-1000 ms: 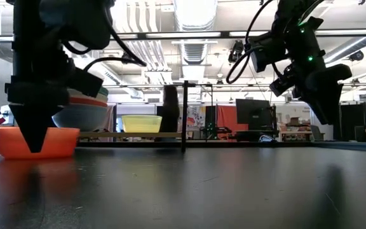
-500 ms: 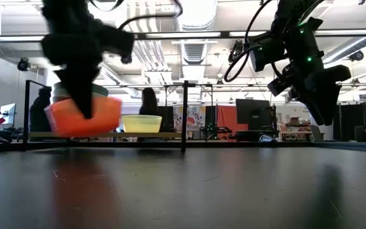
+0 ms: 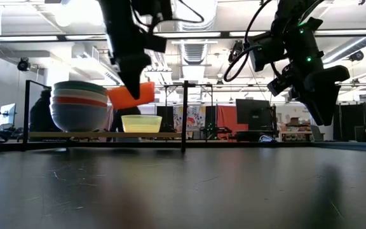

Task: Place and stack bowls onto a shelf
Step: Stack the orange bowl on top of the yellow bowl on the shelf

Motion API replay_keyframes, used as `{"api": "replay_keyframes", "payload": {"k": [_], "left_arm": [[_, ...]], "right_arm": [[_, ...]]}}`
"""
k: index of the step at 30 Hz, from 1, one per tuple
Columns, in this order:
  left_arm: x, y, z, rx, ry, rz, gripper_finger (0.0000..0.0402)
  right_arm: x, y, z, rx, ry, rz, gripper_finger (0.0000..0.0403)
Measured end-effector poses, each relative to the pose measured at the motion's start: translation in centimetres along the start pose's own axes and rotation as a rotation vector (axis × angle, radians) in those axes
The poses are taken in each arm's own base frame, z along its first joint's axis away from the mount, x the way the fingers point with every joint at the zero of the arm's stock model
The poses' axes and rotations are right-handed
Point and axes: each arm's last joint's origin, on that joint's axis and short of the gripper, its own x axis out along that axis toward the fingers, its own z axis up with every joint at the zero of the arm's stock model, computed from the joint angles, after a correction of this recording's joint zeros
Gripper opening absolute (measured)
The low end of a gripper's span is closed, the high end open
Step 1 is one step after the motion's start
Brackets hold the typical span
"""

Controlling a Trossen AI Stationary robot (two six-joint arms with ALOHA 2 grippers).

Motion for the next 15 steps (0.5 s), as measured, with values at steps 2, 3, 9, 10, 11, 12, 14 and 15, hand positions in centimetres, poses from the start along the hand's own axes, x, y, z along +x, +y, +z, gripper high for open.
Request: {"api": "replay_keyframes", "payload": {"k": [2, 3, 9, 10, 11, 12, 14, 15], "left_arm": [[0.8, 1.9, 0.7, -0.019, 0.016, 0.023, 0.0000], [1.2, 2.8, 1.1, -0.028, 0.022, 0.038, 0.0000], [3.3, 7.2, 2.8, -0.082, -0.013, 0.063, 0.0000], [3.6, 7.6, 3.0, -0.086, -0.026, 0.061, 0.0000], [3.8, 8.0, 3.2, -0.090, -0.041, 0.062, 0.0000], [4.0, 8.4, 3.4, -0.095, -0.050, 0.065, 0.0000], [4.4, 8.9, 3.4, -0.104, -0.052, 0.062, 0.0000], [4.6, 9.1, 3.4, -0.106, -0.050, 0.050, 0.0000]], "right_arm": [[0.0, 0.0, 0.0, 0.001, 0.000, 0.000, 0.0196], [0.0, 0.0, 0.0, 0.001, 0.000, 0.000, 0.0196], [0.0, 0.0, 0.0, -0.004, -0.004, 0.000, 0.0196], [0.0, 0.0, 0.0, -0.006, -0.005, 0.000, 0.0196], [0.0, 0.0, 0.1, -0.009, -0.006, 0.000, 0.0196], [0.0, 0.0, 0.1, -0.009, -0.007, 0.000, 0.0196], [0.0, 0.0, 0.1, -0.010, -0.008, 0.000, 0.0196], [0.0, 0.0, 0.1, -0.011, -0.008, 0.000, 0.0196]]}}
